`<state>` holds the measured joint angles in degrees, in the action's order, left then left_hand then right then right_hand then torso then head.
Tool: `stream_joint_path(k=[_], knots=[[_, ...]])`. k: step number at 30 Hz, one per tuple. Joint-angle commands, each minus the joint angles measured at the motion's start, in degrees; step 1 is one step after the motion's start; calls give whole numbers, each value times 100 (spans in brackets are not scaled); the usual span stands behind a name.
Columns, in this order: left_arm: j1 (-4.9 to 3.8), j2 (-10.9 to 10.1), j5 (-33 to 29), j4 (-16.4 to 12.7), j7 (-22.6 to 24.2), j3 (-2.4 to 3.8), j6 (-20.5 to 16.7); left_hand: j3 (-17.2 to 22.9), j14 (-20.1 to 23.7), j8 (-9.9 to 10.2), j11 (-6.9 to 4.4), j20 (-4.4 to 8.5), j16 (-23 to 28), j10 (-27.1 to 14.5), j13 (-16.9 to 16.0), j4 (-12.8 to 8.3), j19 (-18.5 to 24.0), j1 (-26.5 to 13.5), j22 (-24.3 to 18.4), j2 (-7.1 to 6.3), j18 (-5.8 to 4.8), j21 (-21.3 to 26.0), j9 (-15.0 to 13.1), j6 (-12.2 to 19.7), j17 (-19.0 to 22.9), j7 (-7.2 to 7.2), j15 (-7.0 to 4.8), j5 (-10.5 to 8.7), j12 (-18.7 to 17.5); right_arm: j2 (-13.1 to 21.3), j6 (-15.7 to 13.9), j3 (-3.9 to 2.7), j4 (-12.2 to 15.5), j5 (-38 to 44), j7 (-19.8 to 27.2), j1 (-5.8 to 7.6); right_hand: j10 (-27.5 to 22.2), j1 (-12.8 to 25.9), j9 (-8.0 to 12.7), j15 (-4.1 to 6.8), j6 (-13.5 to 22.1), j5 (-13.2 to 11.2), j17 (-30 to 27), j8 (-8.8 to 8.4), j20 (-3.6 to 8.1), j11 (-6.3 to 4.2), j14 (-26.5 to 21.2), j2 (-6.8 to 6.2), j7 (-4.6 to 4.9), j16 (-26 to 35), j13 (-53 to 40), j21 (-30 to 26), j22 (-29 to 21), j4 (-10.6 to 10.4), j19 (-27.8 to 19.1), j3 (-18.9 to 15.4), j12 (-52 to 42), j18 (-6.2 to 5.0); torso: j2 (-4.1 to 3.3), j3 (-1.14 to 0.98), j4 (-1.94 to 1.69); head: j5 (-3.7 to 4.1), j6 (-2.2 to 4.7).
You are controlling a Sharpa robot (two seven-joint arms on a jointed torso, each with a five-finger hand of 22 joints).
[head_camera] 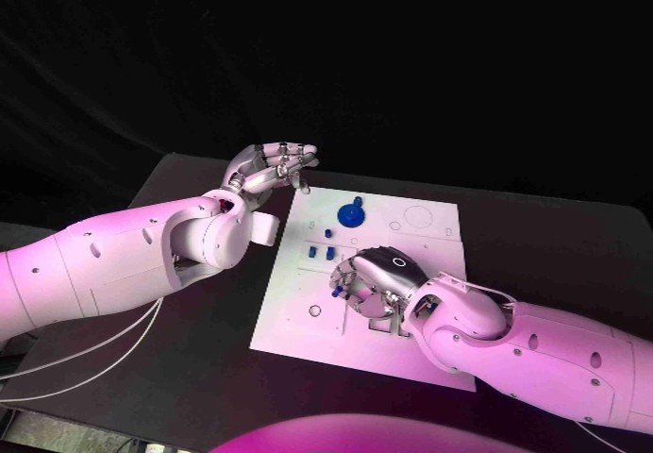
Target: Assemble the parts on the task board
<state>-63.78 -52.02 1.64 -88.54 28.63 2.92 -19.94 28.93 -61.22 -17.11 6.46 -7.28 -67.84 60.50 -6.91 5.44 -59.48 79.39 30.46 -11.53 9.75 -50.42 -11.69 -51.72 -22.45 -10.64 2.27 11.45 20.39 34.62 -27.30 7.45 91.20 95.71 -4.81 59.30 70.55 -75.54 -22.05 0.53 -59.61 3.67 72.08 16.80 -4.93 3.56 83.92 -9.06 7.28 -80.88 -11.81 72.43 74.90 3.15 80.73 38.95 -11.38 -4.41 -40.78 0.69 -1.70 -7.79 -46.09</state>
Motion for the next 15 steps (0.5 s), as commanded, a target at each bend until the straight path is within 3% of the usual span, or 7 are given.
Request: stream_joint_path(k=[1,6,8,11,15], knots=[[-1,11,30,-10,20,3,100,8,39,8,10,-4,26,-39,-5,-30,52,49,-7,-2,76,36,5,23,8,-5,-9,11,19,-27,231,16,-28,31,-1,-15,-33,40,-1,41,-14,11,-5,14,-13,-13,250,30,36,-15,-1,-38,507,-36,-27,-1,31,22,-1,-1,-3,0,1],[-1,10,30,-13,17,3,98,8,39,8,10,-4,26,-39,-5,-30,52,49,-7,-2,76,36,5,23,8,-5,-9,11,19,-67,253,22,-71,7,12,-16,-187,124,24,-11,177,3,-23,-91,-44,53,245,8,101,-9,29,-121,470,-73,-66,-42,144,11,0,1,-2,0,1],[-1,11,30,-13,17,3,98,8,39,8,10,-4,26,-39,-5,-30,52,49,-7,-2,76,36,5,23,8,-5,-9,11,19,-81,253,24,-86,-14,34,-17,-359,216,76,-80,415,137,-32,-233,-90,135,240,-51,198,-7,72,-187,441,-117,-97,-84,257,3,3,3,1,2,6],[-1,12,31,-14,12,3,107,8,39,8,10,-4,26,-39,-5,-30,52,49,-7,-2,76,36,5,23,8,-5,-9,11,19,-93,259,26,-94,-38,69,-17,-462,275,102,-128,515,153,-36,-302,-134,195,235,-106,248,-9,110,-230,424,-144,-114,-123,325,-3,5,2,-4,2,4],[-1,11,31,-16,1,3,119,16,43,3,11,-7,29,-55,-6,-40,54,59,-9,8,77,40,5,21,14,-4,-8,14,25,-84,269,28,-105,-80,119,-17,-488,299,110,-144,536,159,-33,-322,-153,211,235,-137,262,-14,125,-246,418,-153,-119,-143,346,-7,6,3,-1,4,9]])
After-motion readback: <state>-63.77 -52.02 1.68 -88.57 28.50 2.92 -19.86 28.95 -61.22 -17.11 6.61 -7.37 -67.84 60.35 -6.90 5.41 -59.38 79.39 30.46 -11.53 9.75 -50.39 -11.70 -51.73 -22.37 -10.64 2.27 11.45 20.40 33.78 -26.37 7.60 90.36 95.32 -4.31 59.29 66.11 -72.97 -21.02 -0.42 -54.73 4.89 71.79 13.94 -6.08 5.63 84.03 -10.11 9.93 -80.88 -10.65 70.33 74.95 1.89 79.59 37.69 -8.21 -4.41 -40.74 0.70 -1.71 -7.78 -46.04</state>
